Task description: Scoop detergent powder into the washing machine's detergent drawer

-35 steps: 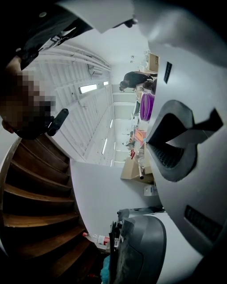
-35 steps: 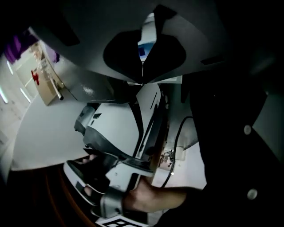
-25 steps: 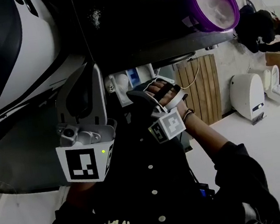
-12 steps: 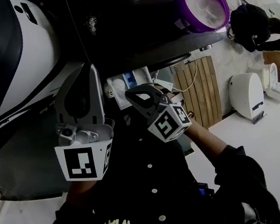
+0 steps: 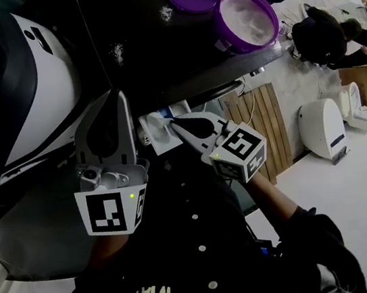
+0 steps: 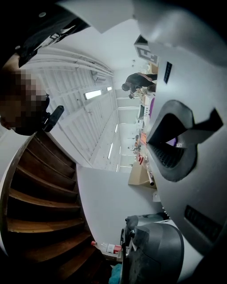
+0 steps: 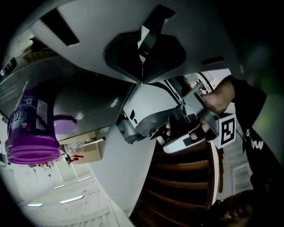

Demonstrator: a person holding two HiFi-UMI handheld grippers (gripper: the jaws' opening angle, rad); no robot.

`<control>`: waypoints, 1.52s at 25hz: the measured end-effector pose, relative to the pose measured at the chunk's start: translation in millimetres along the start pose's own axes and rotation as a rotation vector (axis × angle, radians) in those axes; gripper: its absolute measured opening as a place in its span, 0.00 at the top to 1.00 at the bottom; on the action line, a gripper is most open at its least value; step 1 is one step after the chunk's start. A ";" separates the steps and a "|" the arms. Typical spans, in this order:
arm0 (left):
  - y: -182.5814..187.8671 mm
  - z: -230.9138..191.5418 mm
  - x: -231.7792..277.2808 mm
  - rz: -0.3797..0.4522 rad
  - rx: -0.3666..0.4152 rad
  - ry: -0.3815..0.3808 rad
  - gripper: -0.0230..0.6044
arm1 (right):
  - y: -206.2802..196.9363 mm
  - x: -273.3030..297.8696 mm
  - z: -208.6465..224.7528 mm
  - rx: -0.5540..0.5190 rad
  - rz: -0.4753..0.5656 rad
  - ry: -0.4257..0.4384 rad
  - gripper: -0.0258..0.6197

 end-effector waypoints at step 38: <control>42.5 17.3 55.0 0.062 0.027 -0.119 0.94 | 165.4 -180.2 161.4 -0.009 0.480 -0.629 0.91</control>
Point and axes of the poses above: the fingertips, and each gripper's own axes: x forward along the fingers, z to its right, y out of its top, the point moved 1 cm from there along -x, backward along the fingers, and after that the axes turned 3 degrees about -x, right-handed, at the moved point
